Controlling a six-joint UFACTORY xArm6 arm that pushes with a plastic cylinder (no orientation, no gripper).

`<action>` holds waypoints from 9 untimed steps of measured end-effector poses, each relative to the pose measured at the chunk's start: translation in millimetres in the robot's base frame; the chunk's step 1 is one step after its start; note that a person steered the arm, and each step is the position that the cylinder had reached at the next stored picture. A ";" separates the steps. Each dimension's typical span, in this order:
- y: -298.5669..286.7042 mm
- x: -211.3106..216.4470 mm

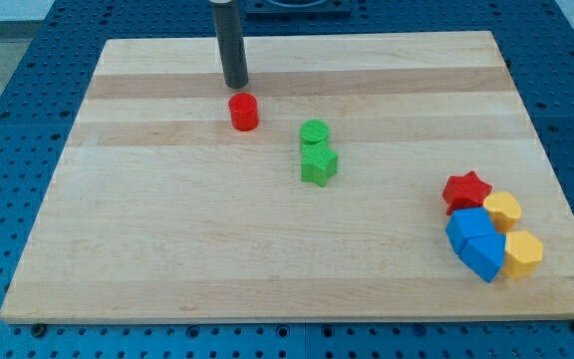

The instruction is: Move red circle along with green star slightly down

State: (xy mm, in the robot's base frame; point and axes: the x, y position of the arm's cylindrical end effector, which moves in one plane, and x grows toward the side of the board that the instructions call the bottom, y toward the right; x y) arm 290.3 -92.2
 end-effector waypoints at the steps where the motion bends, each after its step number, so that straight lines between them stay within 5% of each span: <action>1: 0.0 6.7; 6: 10.0 143.4; 9: -2.9 95.9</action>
State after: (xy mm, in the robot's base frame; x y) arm 386.2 -95.1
